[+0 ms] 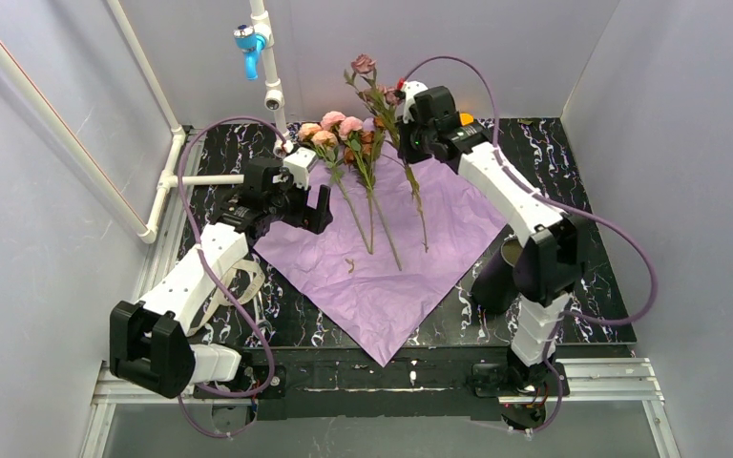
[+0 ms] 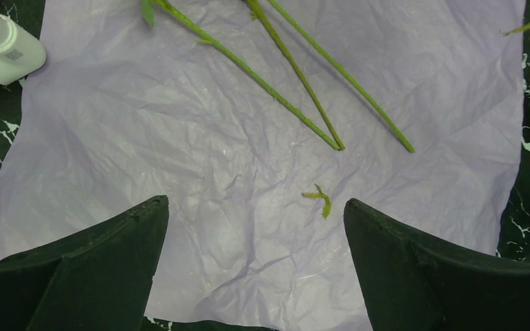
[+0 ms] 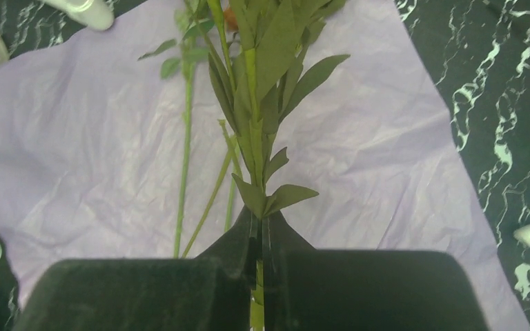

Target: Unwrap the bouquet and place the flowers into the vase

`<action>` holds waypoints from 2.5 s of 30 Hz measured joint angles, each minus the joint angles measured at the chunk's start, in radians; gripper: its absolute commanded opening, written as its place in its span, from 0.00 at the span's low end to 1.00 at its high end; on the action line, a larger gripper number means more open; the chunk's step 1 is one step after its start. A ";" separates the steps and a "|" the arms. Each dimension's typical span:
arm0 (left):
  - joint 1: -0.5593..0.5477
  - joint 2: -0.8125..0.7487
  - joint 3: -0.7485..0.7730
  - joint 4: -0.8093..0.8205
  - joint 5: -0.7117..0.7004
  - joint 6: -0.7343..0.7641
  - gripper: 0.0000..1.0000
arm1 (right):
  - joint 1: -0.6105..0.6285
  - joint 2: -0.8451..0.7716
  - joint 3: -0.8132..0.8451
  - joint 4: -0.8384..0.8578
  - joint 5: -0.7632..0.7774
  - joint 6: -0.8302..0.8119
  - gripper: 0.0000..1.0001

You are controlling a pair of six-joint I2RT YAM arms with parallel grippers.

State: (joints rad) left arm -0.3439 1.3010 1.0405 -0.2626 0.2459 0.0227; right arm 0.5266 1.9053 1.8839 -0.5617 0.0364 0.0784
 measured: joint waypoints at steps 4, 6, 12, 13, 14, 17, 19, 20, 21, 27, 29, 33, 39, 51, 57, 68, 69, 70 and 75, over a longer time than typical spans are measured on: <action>0.000 -0.033 0.000 0.000 0.038 0.001 0.98 | -0.021 -0.144 -0.137 0.049 -0.045 0.021 0.01; 0.000 -0.049 0.000 0.000 0.059 0.003 0.98 | -0.042 -0.233 -0.180 0.080 -0.052 0.024 0.01; 0.000 -0.059 0.029 -0.043 0.097 0.019 0.98 | -0.081 -0.536 -0.248 0.189 -0.011 0.023 0.01; 0.000 -0.059 0.035 -0.050 0.100 0.023 0.98 | -0.080 -0.601 -0.263 0.206 0.014 0.023 0.01; 0.000 -0.059 0.043 -0.057 0.103 0.029 0.98 | -0.080 -0.642 -0.267 0.210 0.029 0.022 0.01; 0.000 -0.061 0.066 -0.082 0.106 0.045 0.98 | -0.086 -0.761 -0.264 0.224 0.090 0.005 0.01; 0.000 -0.071 0.072 -0.093 0.106 0.056 0.98 | -0.109 -0.815 -0.259 0.219 0.131 -0.005 0.01; 0.000 -0.078 0.072 -0.103 0.106 0.062 0.98 | -0.125 -0.843 -0.257 0.216 0.156 -0.012 0.01; 0.000 -0.085 0.073 -0.112 0.106 0.066 0.98 | -0.135 -0.861 -0.257 0.212 0.172 -0.018 0.01; 0.000 -0.121 0.081 -0.169 0.111 0.100 0.98 | -0.182 -0.986 -0.258 0.150 0.211 -0.080 0.01; 0.000 -0.129 0.084 -0.180 0.112 0.109 0.98 | -0.198 -1.032 -0.263 0.134 0.214 -0.101 0.01; 0.000 -0.151 0.087 -0.216 0.119 0.125 0.98 | -0.220 -1.117 -0.264 0.100 0.216 -0.132 0.01; 0.000 -0.203 0.087 -0.257 0.138 0.150 0.98 | -0.238 -1.234 -0.331 0.092 0.216 -0.176 0.01; 0.000 -0.256 0.086 -0.277 0.162 0.156 0.98 | -0.272 -1.355 -0.666 0.183 0.179 -0.236 0.01; 0.000 -0.248 0.086 -0.285 0.161 0.158 0.98 | -0.278 -1.358 -0.725 0.283 0.166 -0.239 0.01; 0.000 -0.225 0.089 -0.292 0.161 0.160 0.98 | -0.278 -1.361 -0.868 0.441 0.117 -0.245 0.01; 0.000 -0.223 0.090 -0.293 0.161 0.160 0.98 | -0.278 -1.364 -0.892 0.449 0.110 -0.248 0.01; 0.000 -0.221 0.091 -0.293 0.161 0.160 0.98 | -0.278 -1.368 -0.910 0.453 0.105 -0.252 0.01; 0.000 -0.214 0.101 -0.292 0.162 0.154 0.98 | -0.278 -1.402 -1.001 0.457 0.067 -0.275 0.02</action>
State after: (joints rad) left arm -0.3439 1.0870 1.1416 -0.5545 0.4080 0.1772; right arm 0.2485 0.5037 0.8833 -0.1047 0.1032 -0.1970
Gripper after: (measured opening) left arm 0.981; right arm 0.044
